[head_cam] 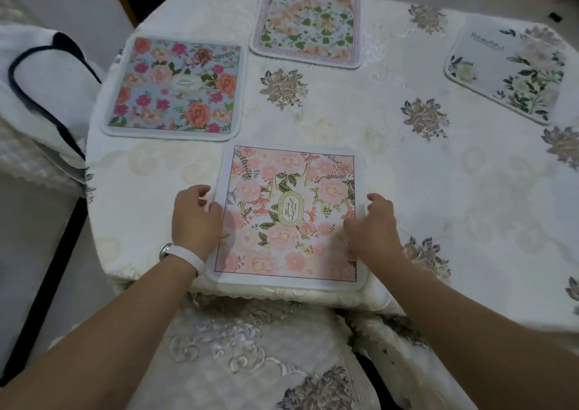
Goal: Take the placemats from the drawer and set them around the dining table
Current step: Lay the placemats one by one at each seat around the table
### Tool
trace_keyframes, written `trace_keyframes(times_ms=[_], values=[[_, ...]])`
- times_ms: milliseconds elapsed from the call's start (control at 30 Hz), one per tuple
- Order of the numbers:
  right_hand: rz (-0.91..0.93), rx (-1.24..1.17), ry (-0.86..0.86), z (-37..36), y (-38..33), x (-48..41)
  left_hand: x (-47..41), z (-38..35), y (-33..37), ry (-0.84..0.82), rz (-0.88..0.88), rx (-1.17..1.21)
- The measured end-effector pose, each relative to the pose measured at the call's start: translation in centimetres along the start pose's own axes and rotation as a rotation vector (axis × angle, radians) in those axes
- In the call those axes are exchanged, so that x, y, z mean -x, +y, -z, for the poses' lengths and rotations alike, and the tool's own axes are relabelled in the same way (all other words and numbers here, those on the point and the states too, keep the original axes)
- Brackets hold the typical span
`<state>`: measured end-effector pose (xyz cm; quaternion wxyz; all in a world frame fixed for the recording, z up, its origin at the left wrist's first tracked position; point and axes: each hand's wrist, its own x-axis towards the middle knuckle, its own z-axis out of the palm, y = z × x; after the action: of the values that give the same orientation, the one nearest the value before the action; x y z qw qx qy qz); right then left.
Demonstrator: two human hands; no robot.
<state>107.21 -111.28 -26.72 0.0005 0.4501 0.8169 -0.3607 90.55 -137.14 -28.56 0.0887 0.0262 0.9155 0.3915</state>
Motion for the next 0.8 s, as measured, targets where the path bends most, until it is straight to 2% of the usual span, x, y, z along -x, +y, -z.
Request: trace_keyframes(times_ms=[67,133,233,367,500,800], values=[[0.281,0.247,0.057,-0.8,-0.3,0.3,-0.1,-0.8,0.2,-0.051,-0.170,-0.112],[0.477,0.397,-0.060,-1.9,-0.8,0.5,0.3,-2.2,0.4,-0.189,-0.355,-0.270],[0.616,0.587,-0.269,-4.3,-0.9,0.0,0.8,-4.3,0.4,-0.300,-0.498,-0.487],[0.648,0.676,-0.248,-6.9,-1.7,-2.1,-1.6,-6.1,1.0,-0.382,-0.668,-0.653],[0.647,0.673,-0.206,-8.5,-3.4,-4.8,-4.6,-7.7,2.5,-0.415,-0.771,-0.716],[0.668,0.647,-0.131,-7.9,-5.7,-11.3,-9.1,-10.2,5.8,-0.392,-0.784,-0.736]])
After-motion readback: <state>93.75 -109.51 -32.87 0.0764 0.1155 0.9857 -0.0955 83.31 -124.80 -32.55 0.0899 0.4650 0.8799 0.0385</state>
